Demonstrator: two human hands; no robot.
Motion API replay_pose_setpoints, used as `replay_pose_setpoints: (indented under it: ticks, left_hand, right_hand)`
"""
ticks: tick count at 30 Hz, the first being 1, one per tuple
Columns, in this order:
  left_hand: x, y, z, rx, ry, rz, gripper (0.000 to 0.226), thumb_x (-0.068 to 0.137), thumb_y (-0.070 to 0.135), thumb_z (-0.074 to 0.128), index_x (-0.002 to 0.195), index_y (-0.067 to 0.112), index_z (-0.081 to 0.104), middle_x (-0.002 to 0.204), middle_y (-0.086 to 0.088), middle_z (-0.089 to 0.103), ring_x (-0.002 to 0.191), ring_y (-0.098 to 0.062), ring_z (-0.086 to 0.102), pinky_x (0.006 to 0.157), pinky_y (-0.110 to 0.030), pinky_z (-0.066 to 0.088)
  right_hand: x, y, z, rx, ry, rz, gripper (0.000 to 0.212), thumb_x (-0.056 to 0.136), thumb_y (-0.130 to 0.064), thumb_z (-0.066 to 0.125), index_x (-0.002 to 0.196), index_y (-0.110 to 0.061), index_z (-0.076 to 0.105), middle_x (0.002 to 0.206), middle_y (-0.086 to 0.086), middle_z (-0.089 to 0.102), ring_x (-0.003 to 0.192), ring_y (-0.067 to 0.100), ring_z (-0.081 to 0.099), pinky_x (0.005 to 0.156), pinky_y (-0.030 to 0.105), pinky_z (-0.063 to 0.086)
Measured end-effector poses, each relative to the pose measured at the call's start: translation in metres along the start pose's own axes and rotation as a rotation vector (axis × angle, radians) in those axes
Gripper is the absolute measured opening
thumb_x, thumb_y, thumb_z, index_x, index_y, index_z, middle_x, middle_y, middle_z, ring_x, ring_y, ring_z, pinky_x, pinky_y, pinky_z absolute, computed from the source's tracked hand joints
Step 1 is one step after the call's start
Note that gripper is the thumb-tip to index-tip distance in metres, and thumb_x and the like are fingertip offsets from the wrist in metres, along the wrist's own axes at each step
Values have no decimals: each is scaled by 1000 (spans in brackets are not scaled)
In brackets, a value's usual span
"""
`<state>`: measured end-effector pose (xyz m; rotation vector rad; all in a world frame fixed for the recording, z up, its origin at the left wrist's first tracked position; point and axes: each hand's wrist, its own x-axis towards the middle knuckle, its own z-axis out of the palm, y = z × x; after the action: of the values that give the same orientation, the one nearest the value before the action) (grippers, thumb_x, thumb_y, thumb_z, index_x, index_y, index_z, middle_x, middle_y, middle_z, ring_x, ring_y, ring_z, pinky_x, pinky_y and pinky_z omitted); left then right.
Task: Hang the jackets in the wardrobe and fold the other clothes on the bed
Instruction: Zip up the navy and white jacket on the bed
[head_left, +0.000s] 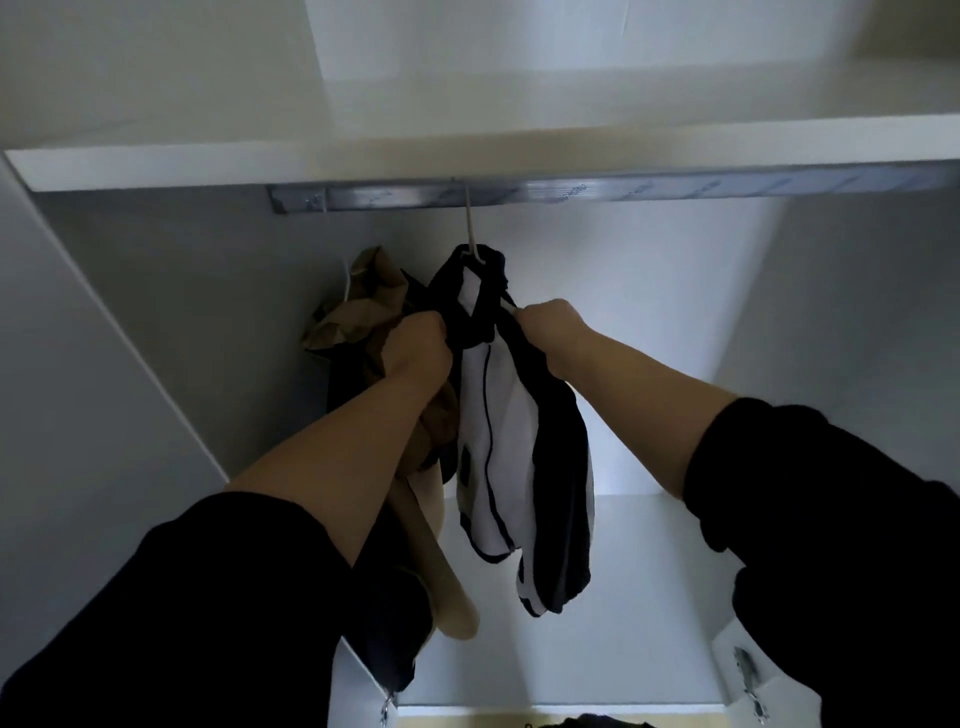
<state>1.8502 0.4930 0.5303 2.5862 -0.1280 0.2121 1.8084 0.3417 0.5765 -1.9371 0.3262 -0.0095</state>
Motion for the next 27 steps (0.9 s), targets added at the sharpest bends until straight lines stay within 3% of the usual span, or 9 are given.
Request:
replay_pose_setpoints:
  ticks: [3,5,7,11,15,18,21,23,27]
  left_hand:
    - [-1,-17,10,-2,3,-38,40,98,3,40,62,20,34,108,-21,62,94,-28,55,77,-28,39]
    - [1,-23,12,-21,6,-64,35,97,4,42,65,17,42,107,-21,62,93,-28,55,74,-28,38]
    - [4,-27,12,-67,6,-104,20,97,5,44,86,6,61,110,-20,62,97,-28,56,78,-29,40]
    - [3,-30,14,-205,66,-128,25,98,8,44,114,3,63,119,-16,61,110,-28,55,82,-24,37]
    - [-13,-15,12,-399,167,-114,24,99,22,43,107,14,64,109,-4,62,102,-22,57,76,-21,39]
    - [-30,2,14,-501,105,-81,26,97,36,47,76,23,57,75,8,57,75,-11,56,59,-20,36]
    - [-48,6,19,-430,36,-83,9,90,28,60,92,20,63,83,10,60,74,-3,53,61,-16,39]
    - [-63,4,21,-384,17,-110,15,90,19,61,104,16,65,91,4,62,74,-3,55,60,-15,42]
    - [-106,2,19,-394,-79,-142,18,90,16,60,108,15,65,95,-4,67,84,-18,65,79,-33,57]
  right_hand:
    - [0,15,15,118,-65,124,20,97,-20,51,81,-9,53,77,4,50,67,14,48,58,20,40]
    - [-1,21,19,165,-93,135,24,95,-27,56,93,-4,58,82,9,55,75,20,53,61,25,43]
    - [-5,22,23,173,-136,113,26,96,-27,55,84,-4,56,78,10,54,71,22,52,60,27,44]
    - [-10,32,21,203,-247,103,15,94,-15,56,102,-3,61,83,12,60,73,22,57,70,32,50]
    - [-21,58,17,351,-331,131,20,90,-7,60,109,-4,63,85,8,66,70,17,63,68,29,54]
    - [-42,81,20,469,-317,200,13,90,-3,56,101,-4,65,79,8,68,72,19,66,70,30,55]
    - [-67,102,21,597,-243,246,12,92,-5,56,101,-2,63,73,9,69,71,21,68,64,30,56]
    - [-85,112,22,657,-184,269,10,92,-5,55,96,-3,64,72,10,68,71,22,68,64,31,57]
    - [-119,121,22,670,-65,269,10,91,-6,54,95,-4,64,80,13,67,77,25,66,75,35,55]
